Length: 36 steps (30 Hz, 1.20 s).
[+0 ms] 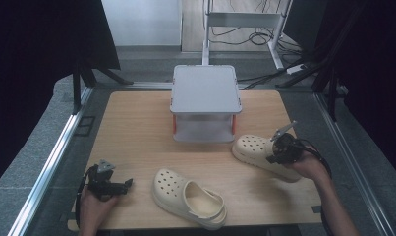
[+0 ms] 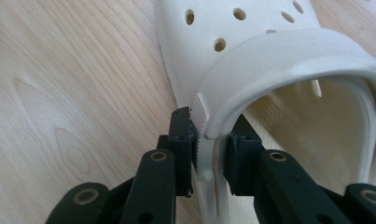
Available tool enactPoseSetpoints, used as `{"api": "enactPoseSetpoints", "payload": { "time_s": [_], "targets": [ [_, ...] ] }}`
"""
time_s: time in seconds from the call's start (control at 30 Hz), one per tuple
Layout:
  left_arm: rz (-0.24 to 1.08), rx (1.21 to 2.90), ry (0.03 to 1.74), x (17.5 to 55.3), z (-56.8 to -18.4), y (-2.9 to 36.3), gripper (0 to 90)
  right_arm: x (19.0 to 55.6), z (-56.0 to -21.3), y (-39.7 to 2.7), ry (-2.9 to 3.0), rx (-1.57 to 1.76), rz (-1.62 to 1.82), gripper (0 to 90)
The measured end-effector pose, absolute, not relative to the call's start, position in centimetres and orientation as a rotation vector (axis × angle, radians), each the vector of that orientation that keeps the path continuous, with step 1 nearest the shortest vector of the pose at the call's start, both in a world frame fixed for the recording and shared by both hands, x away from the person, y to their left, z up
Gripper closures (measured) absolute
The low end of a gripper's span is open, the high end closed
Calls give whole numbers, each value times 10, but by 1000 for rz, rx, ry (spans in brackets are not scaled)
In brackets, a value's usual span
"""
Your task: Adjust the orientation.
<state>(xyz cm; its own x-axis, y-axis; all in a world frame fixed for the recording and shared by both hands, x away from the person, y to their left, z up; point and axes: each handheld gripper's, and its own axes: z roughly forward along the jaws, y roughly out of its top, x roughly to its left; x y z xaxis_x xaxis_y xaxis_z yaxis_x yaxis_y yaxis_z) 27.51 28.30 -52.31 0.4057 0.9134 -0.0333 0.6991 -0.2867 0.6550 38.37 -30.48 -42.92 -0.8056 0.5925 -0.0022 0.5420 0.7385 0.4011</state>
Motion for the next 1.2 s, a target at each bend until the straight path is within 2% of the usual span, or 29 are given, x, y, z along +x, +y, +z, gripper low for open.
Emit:
{"api": "enactPoseSetpoints", "payload": {
  "time_s": [0.43, 0.7, 1.2],
  "targets": [
    [470, 2073, 1366, 275, -523, 283, 0, 359, -410, -283, 2705, 1041, 654, 770],
    [470, 2072, 1366, 275, -523, 283, 0, 348, -395, -260, 2704, 990, 715, 769],
    [471, 2075, 1366, 275, -523, 283, 0, 344, -395, -178, 2777, 862, 748, 768]
  ]
}}
